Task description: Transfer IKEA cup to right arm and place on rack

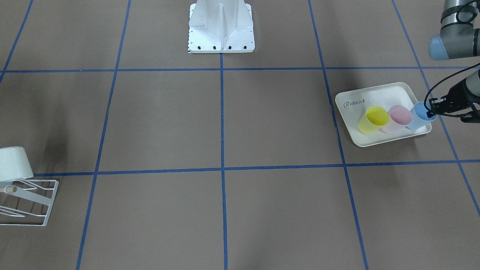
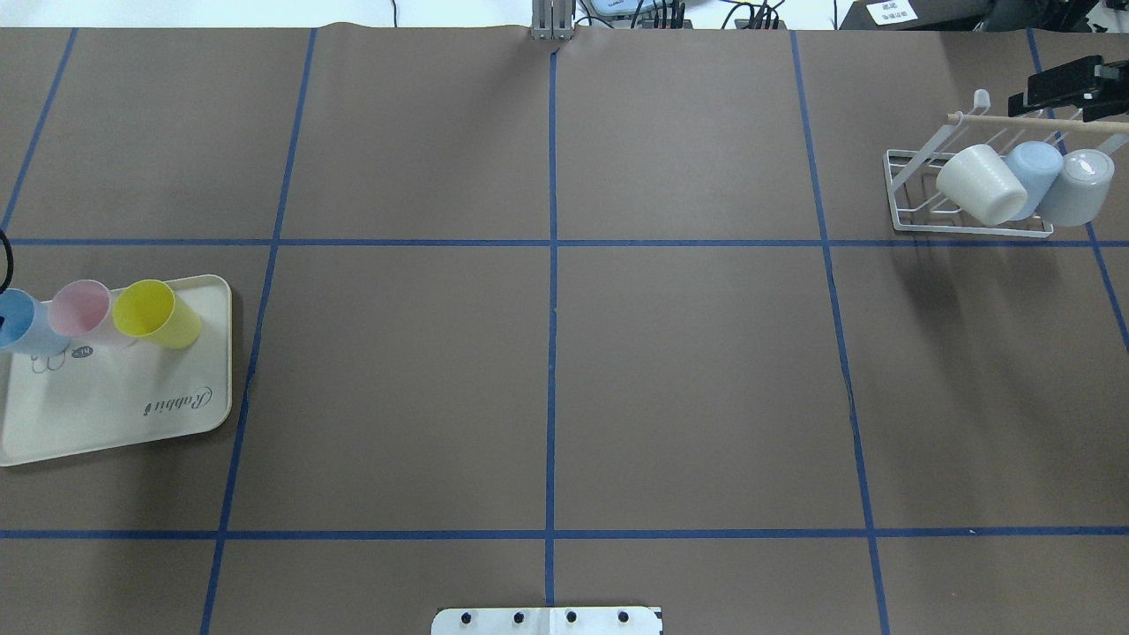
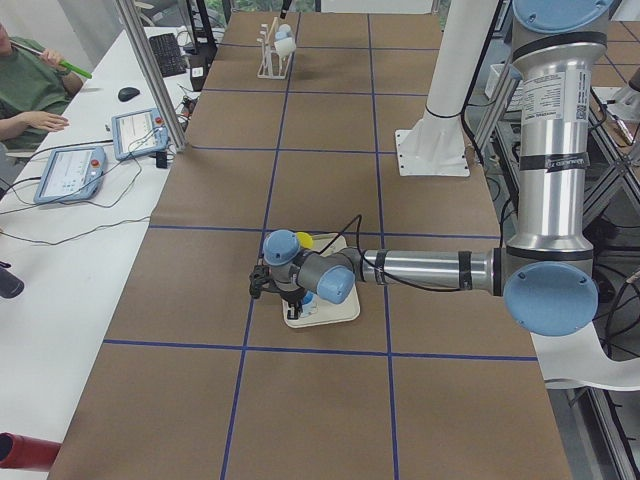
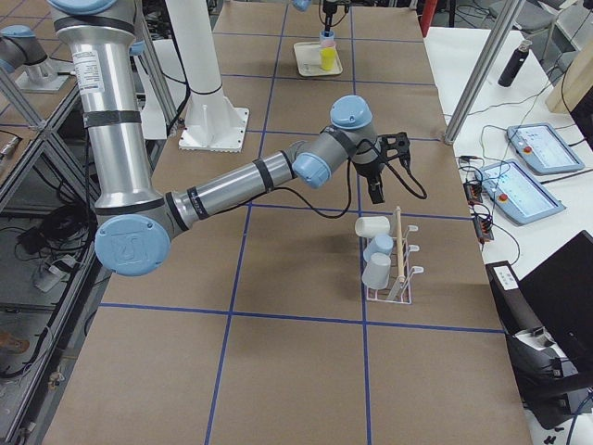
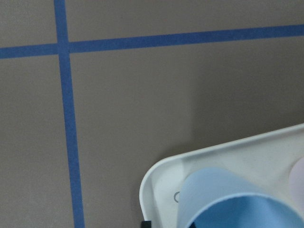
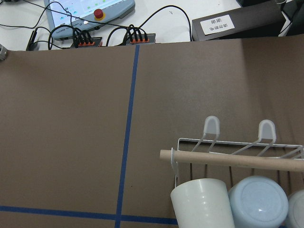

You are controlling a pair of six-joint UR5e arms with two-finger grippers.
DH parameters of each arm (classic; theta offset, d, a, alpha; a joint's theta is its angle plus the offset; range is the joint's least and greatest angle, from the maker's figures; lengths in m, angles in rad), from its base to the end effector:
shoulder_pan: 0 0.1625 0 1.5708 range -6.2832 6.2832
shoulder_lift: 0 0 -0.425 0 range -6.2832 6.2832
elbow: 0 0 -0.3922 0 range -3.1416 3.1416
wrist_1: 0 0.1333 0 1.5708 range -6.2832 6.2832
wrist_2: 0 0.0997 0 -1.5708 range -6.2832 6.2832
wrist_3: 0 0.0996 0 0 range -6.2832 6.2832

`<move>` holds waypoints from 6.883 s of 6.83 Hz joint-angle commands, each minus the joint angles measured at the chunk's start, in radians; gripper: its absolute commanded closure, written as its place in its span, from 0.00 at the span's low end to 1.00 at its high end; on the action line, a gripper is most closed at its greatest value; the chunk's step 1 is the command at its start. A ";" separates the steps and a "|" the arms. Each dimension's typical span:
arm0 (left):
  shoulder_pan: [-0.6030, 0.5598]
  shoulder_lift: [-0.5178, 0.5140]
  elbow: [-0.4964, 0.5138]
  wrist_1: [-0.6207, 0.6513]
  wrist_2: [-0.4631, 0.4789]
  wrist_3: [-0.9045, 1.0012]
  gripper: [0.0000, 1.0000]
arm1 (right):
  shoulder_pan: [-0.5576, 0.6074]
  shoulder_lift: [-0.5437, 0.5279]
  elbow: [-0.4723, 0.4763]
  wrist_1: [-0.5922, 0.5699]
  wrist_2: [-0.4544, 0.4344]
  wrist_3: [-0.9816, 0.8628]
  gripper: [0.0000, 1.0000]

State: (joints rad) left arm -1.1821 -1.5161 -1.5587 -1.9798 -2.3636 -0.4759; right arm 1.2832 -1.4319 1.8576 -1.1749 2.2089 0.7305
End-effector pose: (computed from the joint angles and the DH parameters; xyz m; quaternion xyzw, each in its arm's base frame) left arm 0.1263 -0.4729 0.6454 -0.0168 0.4113 0.0261 0.9110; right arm -0.0830 -0.5412 0.4029 0.1910 -0.4359 0.0690 0.8768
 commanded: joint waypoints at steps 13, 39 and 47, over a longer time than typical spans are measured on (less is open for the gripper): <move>0.210 -0.503 -0.282 -0.162 0.310 -1.503 1.00 | -0.201 0.195 -0.012 0.356 -0.010 0.816 0.00; 0.768 -0.628 0.051 -1.217 1.127 -2.149 1.00 | -0.679 0.415 -0.232 0.851 -0.641 1.353 0.00; 0.770 -0.622 0.040 -1.212 1.126 -2.140 0.00 | -0.612 0.404 -0.232 0.853 -0.626 1.320 1.00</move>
State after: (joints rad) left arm -0.4094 -2.1412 -1.5173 -3.1923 -1.2379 -2.6159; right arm 0.6372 -1.0263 1.6260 -0.3222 1.5810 2.0553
